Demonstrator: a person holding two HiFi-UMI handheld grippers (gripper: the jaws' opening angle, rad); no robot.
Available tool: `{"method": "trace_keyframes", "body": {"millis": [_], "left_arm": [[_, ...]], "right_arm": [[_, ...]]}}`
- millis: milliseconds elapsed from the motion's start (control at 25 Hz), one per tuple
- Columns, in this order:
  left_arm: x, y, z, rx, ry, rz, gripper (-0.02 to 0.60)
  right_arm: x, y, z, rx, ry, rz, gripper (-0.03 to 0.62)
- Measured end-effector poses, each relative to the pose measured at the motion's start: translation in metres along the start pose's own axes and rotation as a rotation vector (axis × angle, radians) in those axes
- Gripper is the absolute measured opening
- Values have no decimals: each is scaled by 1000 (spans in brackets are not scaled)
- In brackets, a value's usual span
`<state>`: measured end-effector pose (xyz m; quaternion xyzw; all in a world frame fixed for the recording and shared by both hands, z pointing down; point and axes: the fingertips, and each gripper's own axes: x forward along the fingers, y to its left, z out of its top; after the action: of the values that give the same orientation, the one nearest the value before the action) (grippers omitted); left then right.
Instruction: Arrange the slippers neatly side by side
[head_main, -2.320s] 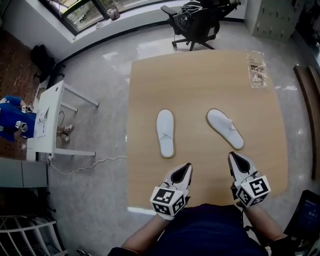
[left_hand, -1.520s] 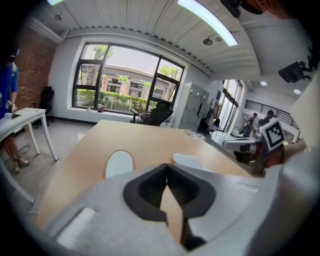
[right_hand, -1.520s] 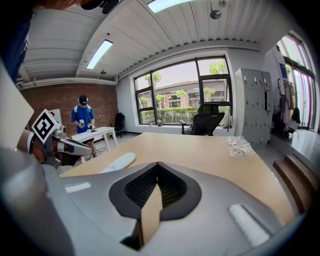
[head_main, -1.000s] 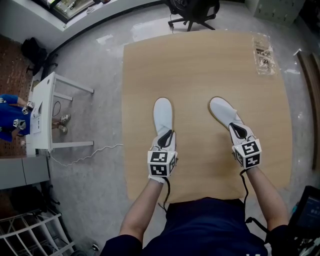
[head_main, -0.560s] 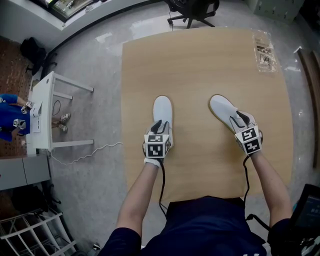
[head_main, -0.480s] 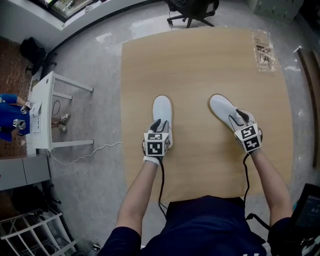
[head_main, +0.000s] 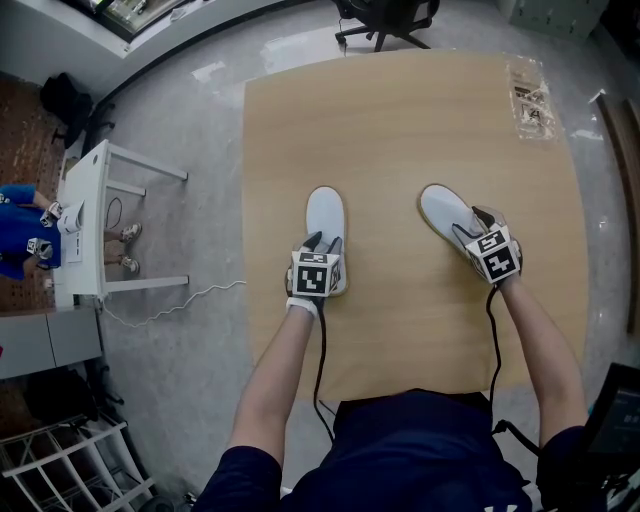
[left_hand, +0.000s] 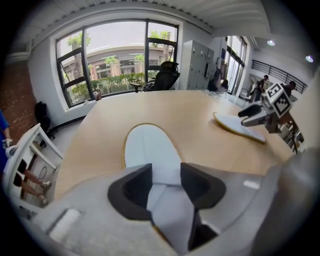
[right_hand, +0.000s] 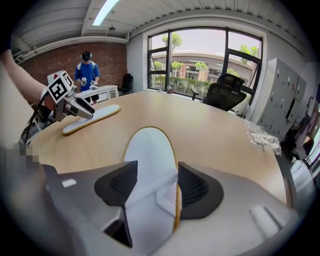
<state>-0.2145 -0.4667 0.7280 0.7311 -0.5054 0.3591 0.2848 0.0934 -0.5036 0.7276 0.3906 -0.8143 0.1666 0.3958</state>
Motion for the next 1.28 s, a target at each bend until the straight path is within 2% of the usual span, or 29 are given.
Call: {"method": "trace_keyframes", "body": {"millis": [160,320,600,880,1080,1280], "left_arm": [[1,-2,-1,18,9,-4,176],[2,-3,-6,28,9,-2,175],[6,-14,-16,35,7,18,172],[-1,-58,-26,-19,3,-40,170],[6,-80,-35,18,-13,-46,170],[3,-105,-41,-8,-22,-69,169]], "right_arm": [[5,3,-14,-31,44,40,206],[5,4,-20,15,57,57,199],[3,3,-28,139,76,-20,196],[-1,8,-43,257,60,-90,196],[-6,11,-48,311,60,-115,196],[-13,23,-55,396,51,-129,193]]}}
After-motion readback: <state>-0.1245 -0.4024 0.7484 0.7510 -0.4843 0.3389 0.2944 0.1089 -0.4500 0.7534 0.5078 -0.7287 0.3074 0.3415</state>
